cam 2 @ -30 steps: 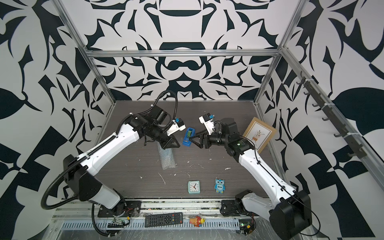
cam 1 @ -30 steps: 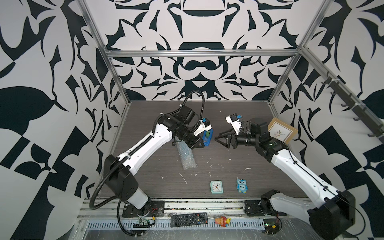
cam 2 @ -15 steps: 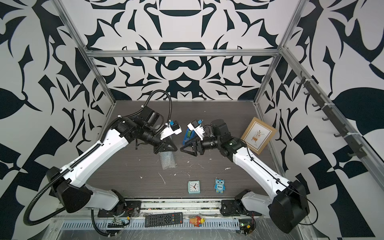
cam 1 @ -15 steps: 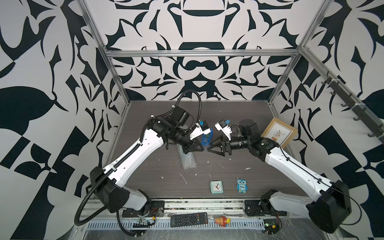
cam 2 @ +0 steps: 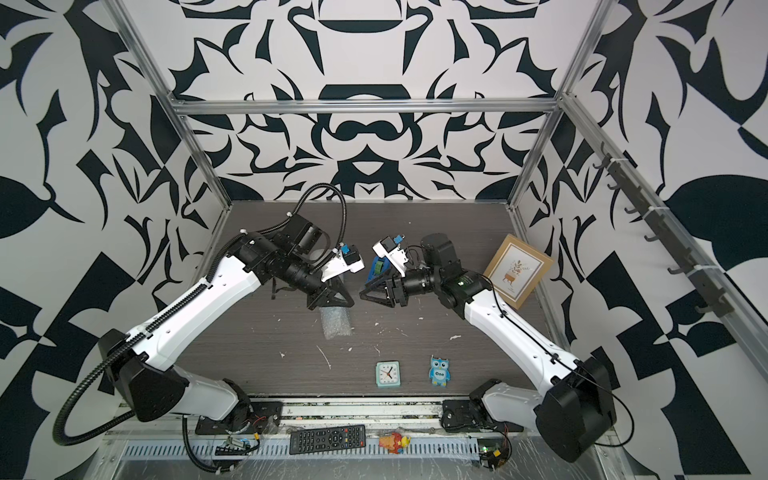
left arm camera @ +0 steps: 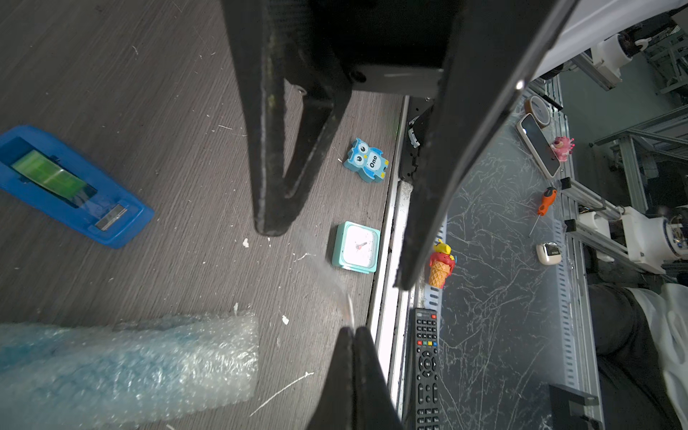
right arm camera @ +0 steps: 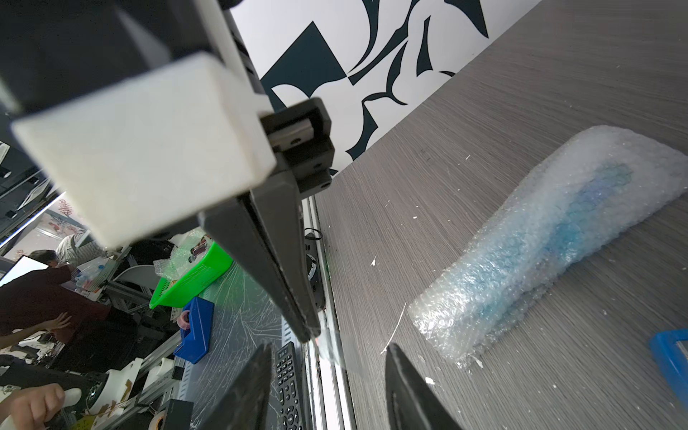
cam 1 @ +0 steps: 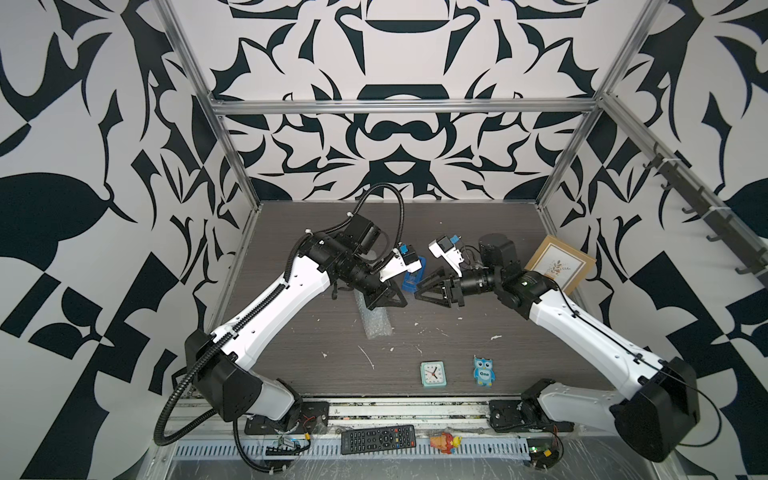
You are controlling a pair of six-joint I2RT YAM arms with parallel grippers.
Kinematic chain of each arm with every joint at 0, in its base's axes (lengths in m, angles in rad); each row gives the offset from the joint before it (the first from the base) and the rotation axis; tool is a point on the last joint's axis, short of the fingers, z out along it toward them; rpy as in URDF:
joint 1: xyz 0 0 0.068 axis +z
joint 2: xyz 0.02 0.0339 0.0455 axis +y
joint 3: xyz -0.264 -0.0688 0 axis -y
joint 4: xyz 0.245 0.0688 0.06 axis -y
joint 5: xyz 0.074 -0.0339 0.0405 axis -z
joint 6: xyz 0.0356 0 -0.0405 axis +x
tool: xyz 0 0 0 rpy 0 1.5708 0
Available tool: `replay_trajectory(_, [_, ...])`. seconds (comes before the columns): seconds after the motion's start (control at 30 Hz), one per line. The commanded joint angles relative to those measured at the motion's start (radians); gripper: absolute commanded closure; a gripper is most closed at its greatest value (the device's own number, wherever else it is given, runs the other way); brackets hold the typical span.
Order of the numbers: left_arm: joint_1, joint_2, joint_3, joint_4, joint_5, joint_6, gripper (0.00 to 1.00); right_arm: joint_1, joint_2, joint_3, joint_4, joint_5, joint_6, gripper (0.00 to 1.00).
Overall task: Wrap wine bottles in bubble wrap
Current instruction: Adjust the bubble wrap at the center of the board.
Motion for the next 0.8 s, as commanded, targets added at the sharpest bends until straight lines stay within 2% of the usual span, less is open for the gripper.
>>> replay_trajectory(0.0, [0.001,0.004,0.036,-0.053,0.029,0.025,1.00,0.012,0.000,0.044,0.026,-0.036,-0.024,0.51])
replay_trajectory(0.07, [0.000,0.005,0.036,-0.052,0.027,0.024,1.00,0.017,0.005,0.048,0.018,-0.043,-0.025,0.58])
replay_trajectory(0.13, [0.002,0.005,0.035,-0.052,0.024,0.024,1.00,0.017,0.005,0.047,0.011,-0.040,-0.030,0.72])
replay_trajectory(0.2, [0.004,0.004,0.035,-0.051,0.016,0.023,1.00,0.016,-0.001,0.048,-0.001,-0.022,-0.040,0.90])
replay_trajectory(0.23, [0.004,0.005,0.035,-0.051,0.012,0.023,1.00,0.017,-0.006,0.048,-0.006,-0.010,-0.045,0.95])
replay_trajectory(0.3, [0.008,0.004,0.033,-0.046,0.004,0.017,1.00,0.017,-0.021,0.046,-0.018,0.026,-0.052,1.00])
replay_trajectory(0.63, [0.049,-0.045,-0.030,0.049,-0.001,-0.035,1.00,0.017,-0.100,0.007,0.000,0.173,-0.026,1.00])
replay_trajectory(0.67, [0.053,-0.052,-0.038,0.059,0.001,-0.043,0.96,0.017,-0.108,-0.003,0.009,0.185,-0.017,1.00])
replay_trajectory(0.7, [0.056,-0.059,-0.046,0.070,0.002,-0.052,0.88,0.017,-0.117,-0.013,0.024,0.201,-0.005,1.00])
replay_trajectory(0.77, [0.063,-0.074,-0.062,0.101,0.007,-0.078,0.63,0.017,-0.131,-0.037,0.069,0.224,0.040,1.00])
